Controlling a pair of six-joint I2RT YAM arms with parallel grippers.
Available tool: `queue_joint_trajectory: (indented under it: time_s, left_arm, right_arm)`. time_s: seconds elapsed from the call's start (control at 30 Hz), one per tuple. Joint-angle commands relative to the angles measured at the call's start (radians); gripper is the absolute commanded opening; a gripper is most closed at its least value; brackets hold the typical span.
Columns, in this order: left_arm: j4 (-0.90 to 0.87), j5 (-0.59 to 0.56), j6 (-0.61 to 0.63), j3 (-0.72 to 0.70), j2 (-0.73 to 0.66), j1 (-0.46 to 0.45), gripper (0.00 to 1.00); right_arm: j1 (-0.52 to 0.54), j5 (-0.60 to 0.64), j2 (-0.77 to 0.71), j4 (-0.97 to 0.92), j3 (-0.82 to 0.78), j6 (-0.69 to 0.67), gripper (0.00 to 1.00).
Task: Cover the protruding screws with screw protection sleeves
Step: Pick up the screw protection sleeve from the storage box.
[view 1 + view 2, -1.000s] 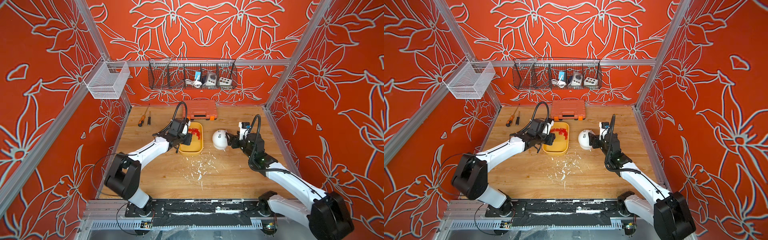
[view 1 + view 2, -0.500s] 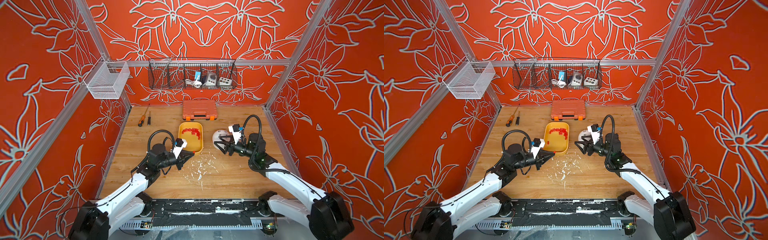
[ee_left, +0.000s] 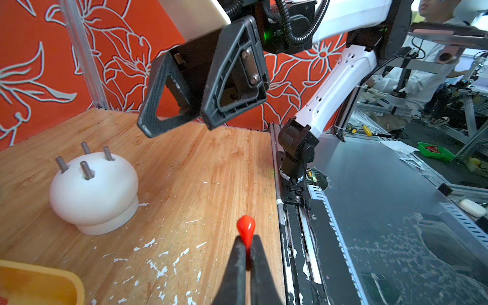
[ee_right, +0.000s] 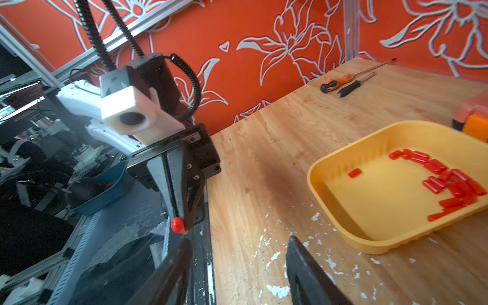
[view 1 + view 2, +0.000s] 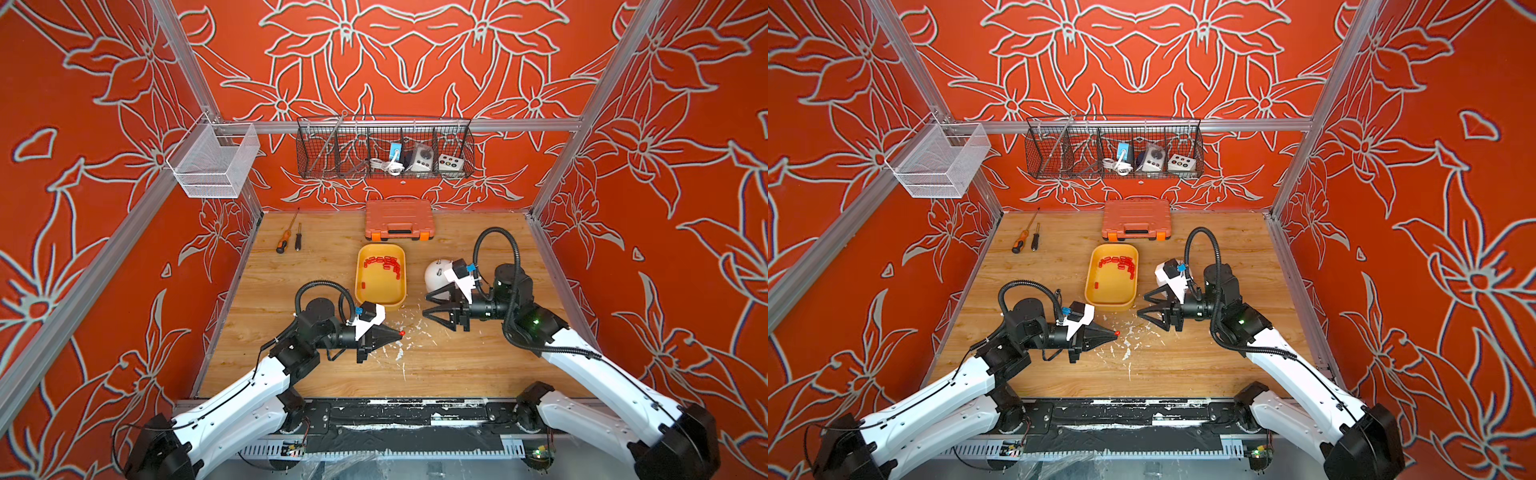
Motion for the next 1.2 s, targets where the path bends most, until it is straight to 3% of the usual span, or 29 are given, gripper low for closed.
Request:
queue_joint_trajectory:
  time_s: [0.0, 0.57, 0.83, 1.17]
  left_arm:
    - [-0.021, 0.038, 0.036, 0.024, -0.010, -0.013, 0.00]
    - [-0.048, 0.025, 0.057, 0.023, -0.018, -0.024, 0.00]
    - [-0.050, 0.020, 0.063, 0.022, -0.014, -0.025, 0.00]
    - [-0.049, 0.024, 0.063, 0.024, -0.006, -0.027, 0.00]
  right_arm:
    - [0.045, -0.024, 0.000, -0.090, 0.040, -0.088, 0.57]
    - [0.182, 0.051, 0.054, -0.114, 0.060, -0.201, 0.65]
    - [0.210, 0.051, 0.086, -0.092, 0.071, -0.207, 0.63]
    - [0.223, 0.027, 0.115, -0.080, 0.086, -0.220, 0.52]
